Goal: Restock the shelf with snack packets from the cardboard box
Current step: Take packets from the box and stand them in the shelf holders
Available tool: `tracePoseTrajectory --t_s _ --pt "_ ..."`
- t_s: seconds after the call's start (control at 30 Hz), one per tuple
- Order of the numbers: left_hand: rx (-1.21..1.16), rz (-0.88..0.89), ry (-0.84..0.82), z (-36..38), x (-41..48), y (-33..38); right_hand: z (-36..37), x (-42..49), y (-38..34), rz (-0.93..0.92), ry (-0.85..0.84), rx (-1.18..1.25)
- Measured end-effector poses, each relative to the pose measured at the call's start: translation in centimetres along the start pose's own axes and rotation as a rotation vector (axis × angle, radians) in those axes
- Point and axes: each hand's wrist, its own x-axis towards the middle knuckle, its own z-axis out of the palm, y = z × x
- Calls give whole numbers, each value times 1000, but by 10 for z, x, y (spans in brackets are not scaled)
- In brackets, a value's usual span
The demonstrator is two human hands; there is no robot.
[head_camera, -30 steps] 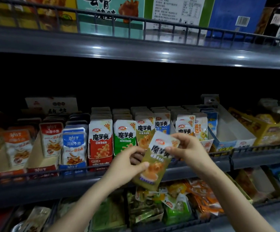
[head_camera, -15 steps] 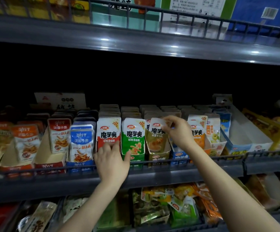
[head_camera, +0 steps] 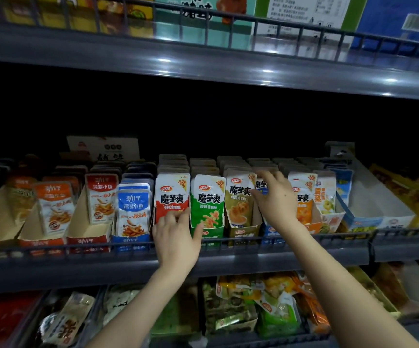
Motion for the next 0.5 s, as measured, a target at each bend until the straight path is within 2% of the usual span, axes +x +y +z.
tracePoseTrajectory --t_s 0.23,0.5 --pt "-3 56 39 -42 -34 -2 -59 -70 -18 16 -32 33" --pt "87 -11 -51 -77 -138 -70 -66 -190 -63 -48 -244 189"
